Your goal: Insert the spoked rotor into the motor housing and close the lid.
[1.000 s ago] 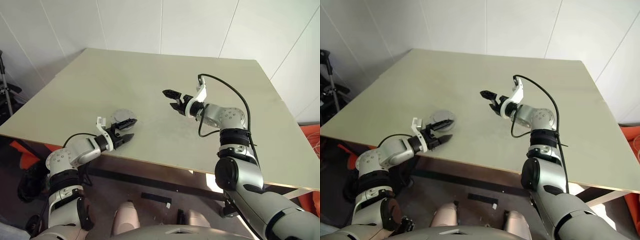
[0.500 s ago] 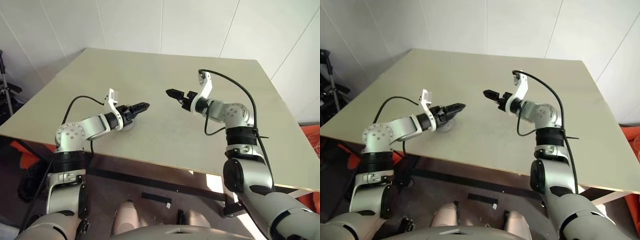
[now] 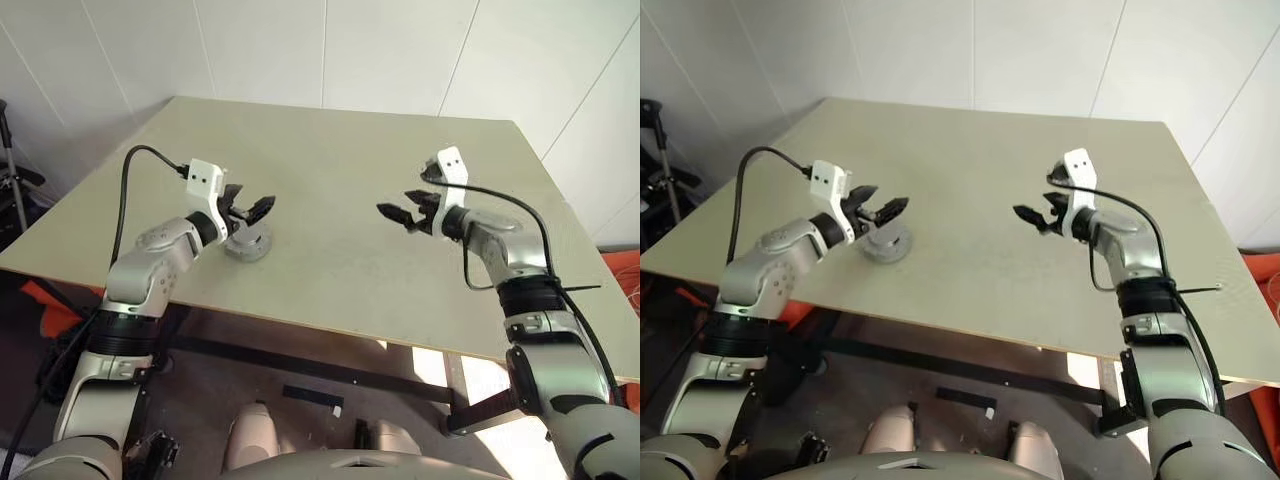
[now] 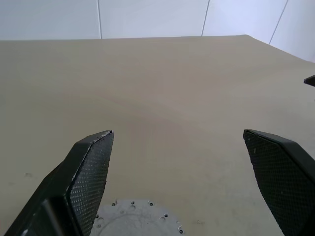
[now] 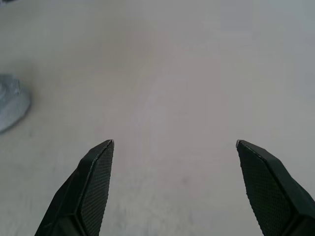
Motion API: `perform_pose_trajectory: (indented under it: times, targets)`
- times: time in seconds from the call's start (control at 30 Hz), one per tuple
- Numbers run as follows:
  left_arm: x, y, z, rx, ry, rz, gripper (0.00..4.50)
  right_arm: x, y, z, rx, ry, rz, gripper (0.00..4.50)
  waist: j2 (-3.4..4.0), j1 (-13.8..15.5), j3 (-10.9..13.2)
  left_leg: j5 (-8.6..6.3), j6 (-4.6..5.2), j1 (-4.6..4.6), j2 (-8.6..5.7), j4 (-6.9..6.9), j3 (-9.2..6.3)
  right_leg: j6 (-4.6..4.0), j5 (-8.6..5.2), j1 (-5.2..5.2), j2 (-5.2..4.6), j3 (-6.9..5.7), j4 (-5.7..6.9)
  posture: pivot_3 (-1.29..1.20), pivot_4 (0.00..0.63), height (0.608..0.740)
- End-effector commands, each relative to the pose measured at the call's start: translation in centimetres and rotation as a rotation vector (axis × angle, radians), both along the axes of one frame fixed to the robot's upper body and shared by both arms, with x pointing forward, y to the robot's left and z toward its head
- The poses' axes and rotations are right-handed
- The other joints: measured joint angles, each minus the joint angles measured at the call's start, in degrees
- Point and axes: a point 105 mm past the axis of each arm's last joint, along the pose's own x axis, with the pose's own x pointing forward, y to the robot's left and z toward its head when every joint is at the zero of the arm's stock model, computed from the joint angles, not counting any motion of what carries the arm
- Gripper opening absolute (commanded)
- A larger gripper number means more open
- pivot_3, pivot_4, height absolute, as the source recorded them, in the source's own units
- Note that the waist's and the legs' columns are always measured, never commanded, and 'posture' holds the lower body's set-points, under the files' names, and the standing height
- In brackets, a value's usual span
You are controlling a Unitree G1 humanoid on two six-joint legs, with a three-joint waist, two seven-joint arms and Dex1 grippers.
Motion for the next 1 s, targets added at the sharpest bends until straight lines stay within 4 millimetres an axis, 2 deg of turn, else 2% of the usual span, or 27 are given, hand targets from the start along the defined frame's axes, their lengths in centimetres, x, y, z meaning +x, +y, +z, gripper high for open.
perform_pose_trajectory:
  times: [0.03, 0.2, 0.63, 1.0]
  targets:
    - [-0.1, -0.7, 1.0, -0.019, -0.060, -0.041, 4.49, -1.1, 1.0, 1.3, -0.074, -0.100, 0.126, 4.50, 0.00, -0.1, 0.0, -0.03, 0.04, -0.01, 0.00, 0.06, 0.01, 0.00, 0.00, -0.01, -0.01, 0.02, 0.02, 0.00, 0.000, 0.740]
    - [-0.7, -1.4, 0.5, -0.031, -0.043, -0.093, 4.49, -2.5, 1.6, 1.5, -0.049, -0.166, 0.203, 4.50, 0.00, -0.3, 0.0, -0.22, 0.37, 0.08, 0.00, 0.23, 0.08, -0.01, -0.01, -0.01, -0.01, 0.12, 0.21, 0.00, 0.000, 0.740]
    - [-0.8, -1.4, -0.3, -0.024, -0.030, -0.072, 4.49, -1.9, 1.7, 0.9, -0.002, -0.162, 0.190, 4.50, 0.00, -0.3, 0.0, -0.23, 0.41, 0.16, 0.01, 0.37, 0.09, -0.06, 0.01, -0.01, -0.02, 0.15, 0.42, 0.00, 0.000, 0.740]
    - [-0.3, -1.6, -0.5, -0.010, -0.032, -0.058, 4.49, -1.1, 1.8, 1.8, -0.026, -0.212, 0.157, 4.50, 0.00, -0.3, 0.0, -0.24, 0.43, 0.14, 0.02, 0.37, 0.09, -0.07, 0.01, -0.03, -0.02, 0.15, 0.41, 0.00, 0.000, 0.740]
